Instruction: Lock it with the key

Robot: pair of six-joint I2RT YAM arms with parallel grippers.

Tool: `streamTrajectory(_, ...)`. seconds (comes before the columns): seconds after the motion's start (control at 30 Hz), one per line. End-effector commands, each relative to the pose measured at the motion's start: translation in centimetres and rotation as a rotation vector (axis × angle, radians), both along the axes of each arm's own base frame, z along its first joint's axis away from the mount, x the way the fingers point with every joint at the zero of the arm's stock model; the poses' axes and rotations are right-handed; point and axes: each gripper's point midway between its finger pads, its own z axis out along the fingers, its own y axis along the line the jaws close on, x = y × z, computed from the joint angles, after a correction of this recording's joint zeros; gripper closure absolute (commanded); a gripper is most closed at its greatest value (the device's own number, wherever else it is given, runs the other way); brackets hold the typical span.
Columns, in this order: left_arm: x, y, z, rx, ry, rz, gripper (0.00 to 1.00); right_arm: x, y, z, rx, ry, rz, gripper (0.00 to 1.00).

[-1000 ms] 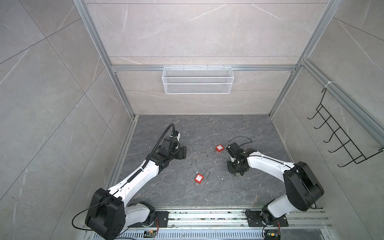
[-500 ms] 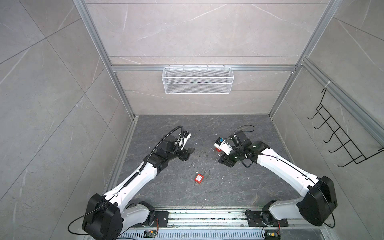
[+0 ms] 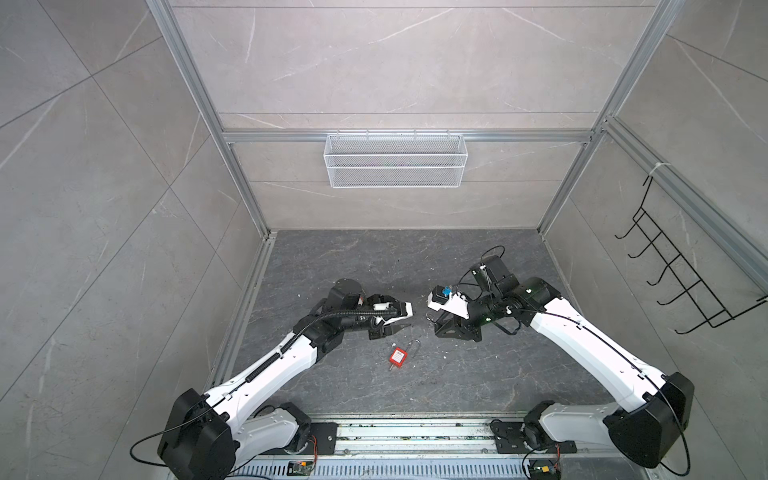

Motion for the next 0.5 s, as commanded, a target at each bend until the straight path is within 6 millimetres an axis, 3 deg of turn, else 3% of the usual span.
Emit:
streamTrajectory(0.0, -1.2, -0.8, 1.7, -0.015, -0.203, -0.123, 0.49, -2.0, 0.0, 1.0, 0.023, 0.033, 0.088, 0.74)
streamTrajectory(0.47, -2.5, -4.0, 1.8, -0.001, -0.313, -0.215, 0.52, -3.2, 0.3, 0.4, 0.005, 0.102, 0.137, 0.78)
